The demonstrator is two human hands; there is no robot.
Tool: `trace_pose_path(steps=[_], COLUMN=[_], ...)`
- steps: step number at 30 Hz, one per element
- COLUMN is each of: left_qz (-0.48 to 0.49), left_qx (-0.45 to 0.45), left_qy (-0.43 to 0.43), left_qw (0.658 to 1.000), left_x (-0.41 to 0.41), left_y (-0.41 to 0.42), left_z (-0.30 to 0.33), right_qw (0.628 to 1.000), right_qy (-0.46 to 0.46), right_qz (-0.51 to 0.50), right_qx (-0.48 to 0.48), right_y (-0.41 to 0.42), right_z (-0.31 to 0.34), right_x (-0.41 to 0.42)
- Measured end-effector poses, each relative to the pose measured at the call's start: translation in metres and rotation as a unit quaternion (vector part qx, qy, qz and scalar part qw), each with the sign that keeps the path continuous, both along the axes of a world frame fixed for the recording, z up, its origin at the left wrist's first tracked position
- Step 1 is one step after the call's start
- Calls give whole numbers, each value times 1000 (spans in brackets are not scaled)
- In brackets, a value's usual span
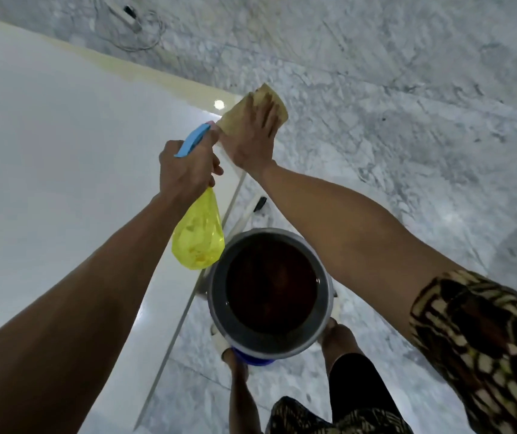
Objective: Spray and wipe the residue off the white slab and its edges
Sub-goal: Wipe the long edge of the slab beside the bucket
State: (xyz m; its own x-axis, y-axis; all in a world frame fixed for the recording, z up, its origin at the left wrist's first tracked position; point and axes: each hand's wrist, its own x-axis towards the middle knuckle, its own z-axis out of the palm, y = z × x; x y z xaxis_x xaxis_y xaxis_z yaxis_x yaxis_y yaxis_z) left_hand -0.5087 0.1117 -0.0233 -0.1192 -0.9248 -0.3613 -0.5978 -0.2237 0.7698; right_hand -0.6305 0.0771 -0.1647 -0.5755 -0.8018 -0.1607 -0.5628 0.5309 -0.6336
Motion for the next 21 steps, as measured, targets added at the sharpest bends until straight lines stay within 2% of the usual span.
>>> trace_pose_path(steps=[3, 9, 16, 21], left_qz=[-14, -25, -39, -55], left_qx=[-2, -15, -14, -26], left_qy=[-13, -43, -32, -22], left_qw=[1000, 999, 999, 998], left_x=[0, 12, 39, 71], left_y=[-5, -1, 21, 46], left_z=[1, 3, 7, 18], right_qw=[997, 993, 993, 997], right_qy=[47, 106, 101, 56], right_qz=[11, 45, 55, 58], right_qx=[68, 33, 23, -7], right_y=[-8, -3, 41, 80], right_z=[-5, -16, -20, -14], right_x=[1, 3, 66, 115])
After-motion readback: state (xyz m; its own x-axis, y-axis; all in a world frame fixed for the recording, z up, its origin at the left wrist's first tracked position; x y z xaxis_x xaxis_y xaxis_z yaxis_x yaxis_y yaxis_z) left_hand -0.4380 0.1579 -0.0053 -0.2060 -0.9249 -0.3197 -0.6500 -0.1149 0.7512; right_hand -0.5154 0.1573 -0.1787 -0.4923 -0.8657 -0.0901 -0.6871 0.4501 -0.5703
